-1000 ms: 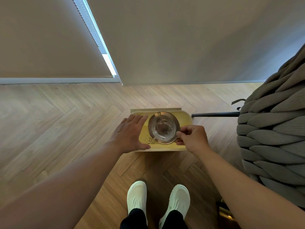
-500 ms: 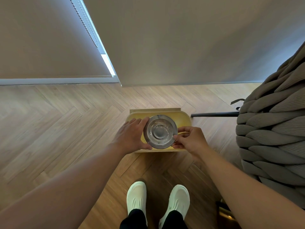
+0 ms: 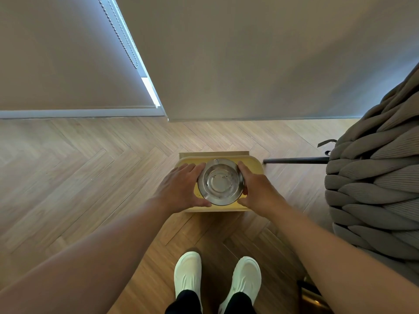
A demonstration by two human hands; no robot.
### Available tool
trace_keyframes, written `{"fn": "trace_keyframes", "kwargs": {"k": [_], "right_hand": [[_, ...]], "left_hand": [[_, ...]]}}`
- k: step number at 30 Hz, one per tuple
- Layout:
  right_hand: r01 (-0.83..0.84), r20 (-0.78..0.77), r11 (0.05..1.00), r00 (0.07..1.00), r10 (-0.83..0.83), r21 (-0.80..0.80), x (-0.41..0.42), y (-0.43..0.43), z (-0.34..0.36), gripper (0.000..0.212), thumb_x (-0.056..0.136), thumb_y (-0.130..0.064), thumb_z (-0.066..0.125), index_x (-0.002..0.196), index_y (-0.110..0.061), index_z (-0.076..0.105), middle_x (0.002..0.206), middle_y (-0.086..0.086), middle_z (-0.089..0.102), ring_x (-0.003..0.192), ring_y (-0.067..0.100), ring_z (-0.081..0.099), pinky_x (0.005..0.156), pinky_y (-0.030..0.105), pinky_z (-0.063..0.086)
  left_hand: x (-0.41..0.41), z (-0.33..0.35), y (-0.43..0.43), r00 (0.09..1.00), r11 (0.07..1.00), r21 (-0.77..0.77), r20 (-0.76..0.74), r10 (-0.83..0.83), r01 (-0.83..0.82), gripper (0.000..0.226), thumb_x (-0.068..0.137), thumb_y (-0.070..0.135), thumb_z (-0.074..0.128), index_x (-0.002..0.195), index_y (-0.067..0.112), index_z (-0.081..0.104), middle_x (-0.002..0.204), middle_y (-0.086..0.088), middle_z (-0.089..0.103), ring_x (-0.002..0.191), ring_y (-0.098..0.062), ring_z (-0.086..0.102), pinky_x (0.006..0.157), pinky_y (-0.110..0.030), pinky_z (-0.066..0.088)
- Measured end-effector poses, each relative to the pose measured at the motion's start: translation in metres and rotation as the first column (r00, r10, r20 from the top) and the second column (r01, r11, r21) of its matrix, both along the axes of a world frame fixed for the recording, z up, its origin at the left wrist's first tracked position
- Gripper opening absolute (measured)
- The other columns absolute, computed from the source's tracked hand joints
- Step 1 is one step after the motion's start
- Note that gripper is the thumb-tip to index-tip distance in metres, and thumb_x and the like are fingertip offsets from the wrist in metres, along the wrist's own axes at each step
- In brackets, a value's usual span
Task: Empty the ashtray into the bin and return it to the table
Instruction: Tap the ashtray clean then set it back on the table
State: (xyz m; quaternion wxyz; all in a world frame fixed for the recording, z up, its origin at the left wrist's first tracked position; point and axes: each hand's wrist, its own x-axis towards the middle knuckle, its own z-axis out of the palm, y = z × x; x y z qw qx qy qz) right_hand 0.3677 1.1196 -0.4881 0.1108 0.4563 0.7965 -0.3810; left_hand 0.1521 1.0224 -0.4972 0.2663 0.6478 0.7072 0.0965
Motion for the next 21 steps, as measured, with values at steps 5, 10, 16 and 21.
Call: {"fn": "trace_keyframes", "kwargs": {"k": [5, 10, 16, 21], "right_hand": [[-0.08, 0.028, 0.986, 0.997, 0.076, 0.148, -0.006, -0.002, -0.001, 0.095, 0.075, -0.023, 0.085, 0.147, -0.025, 0.023, 0.125, 0.004, 0.064, 0.11, 0.026, 0.065, 0.089, 0.041, 0.056], [-0.181, 0.075, 0.95, 0.983, 0.167, 0.255, -0.007, -0.004, -0.003, 0.092, 0.073, -0.03, 0.086, 0.144, -0.019, 0.029, 0.137, 0.003, 0.052, 0.125, 0.024, 0.049, 0.093, 0.039, 0.051], [-0.178, 0.053, 0.951, 0.984, 0.17, 0.254, -0.005, -0.008, -0.003, 0.096, 0.074, -0.029, 0.085, 0.148, -0.018, 0.025, 0.14, 0.003, 0.051, 0.129, 0.023, 0.048, 0.093, 0.039, 0.05], [-0.169, 0.049, 0.957, 0.986, 0.162, 0.234, -0.002, -0.012, -0.002, 0.098, 0.075, -0.03, 0.084, 0.151, -0.016, 0.023, 0.143, 0.002, 0.049, 0.132, 0.022, 0.046, 0.096, 0.039, 0.049]], "left_hand": [[-0.002, -0.001, -0.002, 1.0, 1.0, 0.012, -0.01, -0.006, 0.006, 0.106, 0.055, 0.071, 0.079, 0.141, 0.027, 0.037, 0.12, 0.007, 0.059, 0.106, -0.014, 0.053, 0.093, -0.033, 0.045], [-0.005, -0.003, -0.007, 1.0, 1.0, -0.001, -0.008, -0.019, 0.019, 0.107, 0.055, 0.072, 0.078, 0.142, 0.026, 0.036, 0.118, 0.007, 0.059, 0.105, -0.014, 0.052, 0.091, -0.031, 0.043], [-0.004, -0.002, -0.011, 1.0, 1.0, -0.022, 0.007, -0.007, 0.007, 0.104, 0.055, 0.073, 0.077, 0.139, 0.024, 0.039, 0.111, 0.007, 0.057, 0.1, -0.012, 0.049, 0.088, -0.031, 0.045], [-0.004, 0.001, -0.013, 0.999, 1.0, -0.02, 0.025, -0.02, 0.021, 0.106, 0.055, 0.078, 0.073, 0.141, 0.024, 0.039, 0.126, 0.005, 0.056, 0.112, -0.015, 0.05, 0.093, -0.032, 0.044]]}}
